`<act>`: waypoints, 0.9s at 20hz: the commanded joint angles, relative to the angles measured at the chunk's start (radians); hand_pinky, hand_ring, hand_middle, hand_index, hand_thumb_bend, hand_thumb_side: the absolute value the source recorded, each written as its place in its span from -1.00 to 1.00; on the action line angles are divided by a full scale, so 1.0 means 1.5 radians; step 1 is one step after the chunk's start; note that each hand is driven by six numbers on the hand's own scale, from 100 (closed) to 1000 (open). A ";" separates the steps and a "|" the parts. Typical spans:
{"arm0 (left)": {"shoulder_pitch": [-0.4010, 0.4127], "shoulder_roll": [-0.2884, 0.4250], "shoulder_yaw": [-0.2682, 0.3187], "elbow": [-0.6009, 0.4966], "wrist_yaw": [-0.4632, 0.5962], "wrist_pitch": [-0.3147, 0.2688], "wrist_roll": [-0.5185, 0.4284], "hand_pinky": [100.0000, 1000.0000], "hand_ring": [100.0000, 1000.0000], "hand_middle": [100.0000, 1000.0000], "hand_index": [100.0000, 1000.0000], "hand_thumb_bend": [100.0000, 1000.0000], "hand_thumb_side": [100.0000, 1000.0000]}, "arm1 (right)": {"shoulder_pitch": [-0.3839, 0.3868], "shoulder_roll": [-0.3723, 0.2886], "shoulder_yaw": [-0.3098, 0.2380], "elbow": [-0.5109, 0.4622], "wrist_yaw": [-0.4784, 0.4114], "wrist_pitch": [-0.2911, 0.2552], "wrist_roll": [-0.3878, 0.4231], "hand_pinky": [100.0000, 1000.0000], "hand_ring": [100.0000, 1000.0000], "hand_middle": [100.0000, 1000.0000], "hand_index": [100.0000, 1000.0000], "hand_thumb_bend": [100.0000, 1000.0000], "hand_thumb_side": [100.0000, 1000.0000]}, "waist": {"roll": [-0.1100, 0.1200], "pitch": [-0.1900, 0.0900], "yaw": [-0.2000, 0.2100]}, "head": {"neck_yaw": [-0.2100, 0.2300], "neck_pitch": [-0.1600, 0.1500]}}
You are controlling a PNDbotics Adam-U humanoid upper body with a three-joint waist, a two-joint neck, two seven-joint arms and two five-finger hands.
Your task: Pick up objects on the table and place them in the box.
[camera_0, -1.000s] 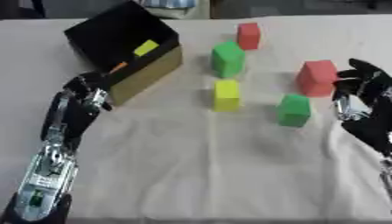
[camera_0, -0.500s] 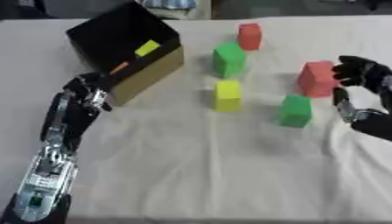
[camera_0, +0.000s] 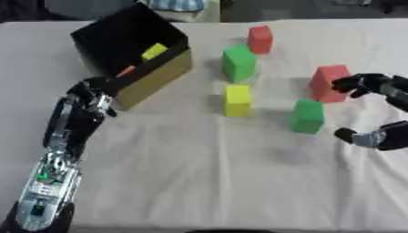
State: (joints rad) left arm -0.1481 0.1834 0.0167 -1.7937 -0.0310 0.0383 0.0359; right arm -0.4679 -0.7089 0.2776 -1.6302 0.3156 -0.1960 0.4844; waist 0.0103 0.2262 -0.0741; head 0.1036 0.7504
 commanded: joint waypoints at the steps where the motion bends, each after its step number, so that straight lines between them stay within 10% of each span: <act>1: -0.002 0.012 0.000 -0.009 0.001 -0.001 -0.001 -0.25 0.32 0.18 0.36 -0.19 0.10 | -0.022 -0.025 0.004 0.014 0.029 -0.010 0.026 0.56 0.70 0.64 0.84 -0.20 -0.40 | -0.010 -0.023 0.000 | 0.001 0.003; 18: 0.001 0.011 -0.003 -0.007 0.003 -0.001 -0.004 -0.25 0.32 0.18 0.36 -0.19 0.10 | -0.109 0.036 0.035 0.138 0.082 -0.040 0.061 0.56 0.69 0.63 0.83 -0.20 -0.37 | -0.011 -0.030 0.003 | -0.001 0.005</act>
State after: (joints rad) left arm -0.1420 0.1835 0.0155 -1.7931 -0.0310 0.0386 0.0321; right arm -0.6114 -0.6434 0.3357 -1.4285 0.4289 -0.2502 0.5726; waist 0.0098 0.2146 -0.0691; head 0.1033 0.7553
